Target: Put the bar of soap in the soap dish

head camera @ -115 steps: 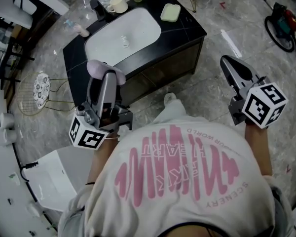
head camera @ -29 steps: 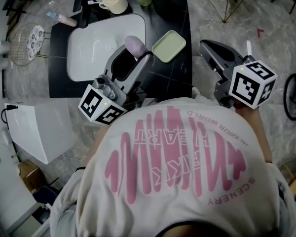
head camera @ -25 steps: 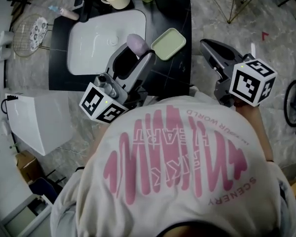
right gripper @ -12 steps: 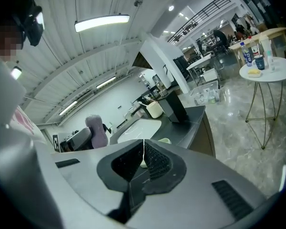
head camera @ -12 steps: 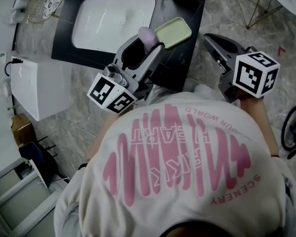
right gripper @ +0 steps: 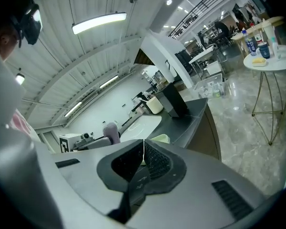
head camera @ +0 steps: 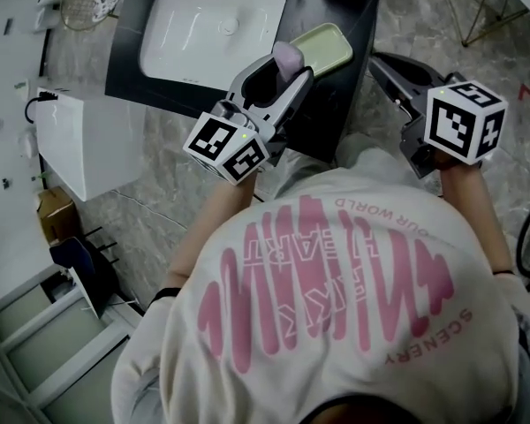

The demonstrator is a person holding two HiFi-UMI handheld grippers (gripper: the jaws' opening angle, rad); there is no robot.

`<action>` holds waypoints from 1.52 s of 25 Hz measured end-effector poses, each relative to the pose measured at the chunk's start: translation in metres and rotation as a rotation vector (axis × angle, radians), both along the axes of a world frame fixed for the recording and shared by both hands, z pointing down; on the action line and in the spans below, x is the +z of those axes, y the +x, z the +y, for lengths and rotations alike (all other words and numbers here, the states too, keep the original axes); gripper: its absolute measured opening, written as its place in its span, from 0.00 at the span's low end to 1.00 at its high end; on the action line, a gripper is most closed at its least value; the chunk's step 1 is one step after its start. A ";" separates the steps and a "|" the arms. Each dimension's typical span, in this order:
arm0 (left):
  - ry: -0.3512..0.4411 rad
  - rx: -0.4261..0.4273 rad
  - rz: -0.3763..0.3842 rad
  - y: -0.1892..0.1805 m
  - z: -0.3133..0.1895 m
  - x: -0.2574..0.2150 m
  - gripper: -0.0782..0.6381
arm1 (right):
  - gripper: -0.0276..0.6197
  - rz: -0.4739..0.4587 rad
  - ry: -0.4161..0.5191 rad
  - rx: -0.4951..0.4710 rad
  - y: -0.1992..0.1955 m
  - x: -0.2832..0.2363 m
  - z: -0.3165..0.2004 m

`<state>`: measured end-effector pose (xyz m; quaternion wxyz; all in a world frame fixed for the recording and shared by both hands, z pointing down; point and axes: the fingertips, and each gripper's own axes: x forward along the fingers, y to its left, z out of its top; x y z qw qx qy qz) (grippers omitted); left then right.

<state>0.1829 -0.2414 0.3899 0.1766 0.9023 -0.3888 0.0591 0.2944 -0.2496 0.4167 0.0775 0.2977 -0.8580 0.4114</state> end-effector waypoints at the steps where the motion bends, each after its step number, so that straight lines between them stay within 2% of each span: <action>1: -0.010 -0.007 -0.026 -0.002 -0.004 0.006 0.39 | 0.07 0.000 -0.010 -0.005 0.000 0.003 0.000; 10: -0.102 0.015 -0.205 -0.004 -0.021 0.042 0.39 | 0.07 -0.001 -0.041 0.025 0.015 0.015 -0.006; 13: -0.117 0.057 -0.282 -0.001 -0.022 0.051 0.39 | 0.07 -0.009 -0.010 0.069 0.022 0.008 -0.018; 17: -0.108 0.123 -0.426 0.000 -0.024 0.064 0.39 | 0.07 -0.015 -0.038 0.058 0.023 0.015 -0.016; 21: -0.124 0.178 -0.515 0.001 -0.026 0.074 0.39 | 0.07 -0.013 -0.020 0.084 0.026 0.011 -0.021; 29: -0.176 0.223 -0.600 0.008 -0.029 0.090 0.39 | 0.07 -0.007 -0.019 0.090 0.027 0.011 -0.018; 38: -0.262 0.276 -0.644 0.011 -0.035 0.106 0.39 | 0.07 0.001 -0.033 0.098 0.032 0.014 -0.013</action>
